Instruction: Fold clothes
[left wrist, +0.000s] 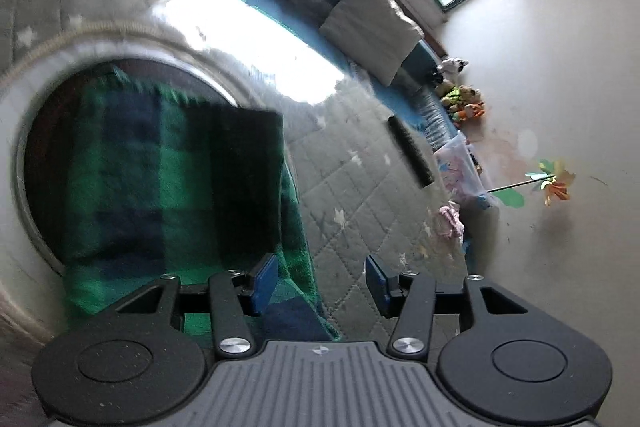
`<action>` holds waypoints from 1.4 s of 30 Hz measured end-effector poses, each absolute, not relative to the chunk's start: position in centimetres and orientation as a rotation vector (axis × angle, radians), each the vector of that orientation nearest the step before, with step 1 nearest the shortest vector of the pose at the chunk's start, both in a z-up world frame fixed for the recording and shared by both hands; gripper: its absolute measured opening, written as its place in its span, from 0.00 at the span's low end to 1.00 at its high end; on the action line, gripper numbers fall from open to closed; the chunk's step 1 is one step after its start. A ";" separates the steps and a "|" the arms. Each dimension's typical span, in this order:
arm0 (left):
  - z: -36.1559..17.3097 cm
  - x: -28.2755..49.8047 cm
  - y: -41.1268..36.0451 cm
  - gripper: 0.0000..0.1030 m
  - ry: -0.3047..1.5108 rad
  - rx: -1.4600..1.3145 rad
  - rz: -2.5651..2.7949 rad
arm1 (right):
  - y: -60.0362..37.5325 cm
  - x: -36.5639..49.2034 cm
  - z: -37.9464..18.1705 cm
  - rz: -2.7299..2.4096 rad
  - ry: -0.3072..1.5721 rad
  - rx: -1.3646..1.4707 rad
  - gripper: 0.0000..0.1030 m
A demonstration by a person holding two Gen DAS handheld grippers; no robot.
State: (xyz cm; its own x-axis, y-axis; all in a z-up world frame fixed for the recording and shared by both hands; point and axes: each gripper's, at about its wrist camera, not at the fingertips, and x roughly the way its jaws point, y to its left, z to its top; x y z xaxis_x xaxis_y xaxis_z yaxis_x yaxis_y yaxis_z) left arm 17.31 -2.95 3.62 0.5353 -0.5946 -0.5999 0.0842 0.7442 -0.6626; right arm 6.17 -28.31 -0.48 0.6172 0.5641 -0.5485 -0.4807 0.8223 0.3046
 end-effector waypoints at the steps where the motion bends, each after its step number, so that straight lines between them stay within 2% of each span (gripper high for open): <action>1: 4.1 17.0 -2.2 0.50 0.906 -0.609 -0.435 | -28.8 6.2 -0.1 0.590 0.665 0.128 0.52; 7: 4.8 15.9 2.2 0.49 0.810 -0.513 -0.315 | -30.4 7.6 2.4 0.529 0.601 0.123 0.51; 10: 3.8 15.9 4.6 0.39 0.805 -0.504 -0.246 | -29.9 9.6 2.6 0.534 0.608 0.129 0.51; 14: 2.1 16.4 6.0 0.31 0.817 -0.490 -0.221 | -29.2 12.3 2.2 0.538 0.643 0.150 0.51; 23: 0.3 17.8 5.0 0.30 0.813 -0.414 -0.233 | -27.0 18.4 0.1 0.533 0.747 0.168 0.49; 26: 0.4 18.2 4.8 0.30 0.810 -0.395 -0.232 | -26.4 19.2 -0.5 0.553 0.767 0.178 0.34; 27: 0.4 18.2 4.7 0.30 0.806 -0.388 -0.230 | -26.2 19.2 -0.6 0.559 0.767 0.180 0.22; 28: 0.5 18.2 4.7 0.30 0.803 -0.383 -0.230 | -26.1 19.2 -0.7 0.563 0.766 0.181 0.05; 35: 1.7 17.4 3.1 0.30 0.754 -0.308 -0.277 | -26.2 16.4 1.4 0.522 0.643 0.133 0.03; 42: 1.5 16.2 -1.0 0.30 0.733 -0.153 -0.369 | -27.5 17.9 -1.1 0.478 0.717 0.200 0.03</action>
State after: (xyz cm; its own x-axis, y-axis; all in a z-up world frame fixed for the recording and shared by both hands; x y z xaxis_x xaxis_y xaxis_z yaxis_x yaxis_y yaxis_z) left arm 16.25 -1.00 1.55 0.6824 -0.3807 -0.6240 0.2748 0.9246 -0.2637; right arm 17.86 -27.51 -1.15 0.6523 0.4851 -0.5824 -0.3511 0.8743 0.3351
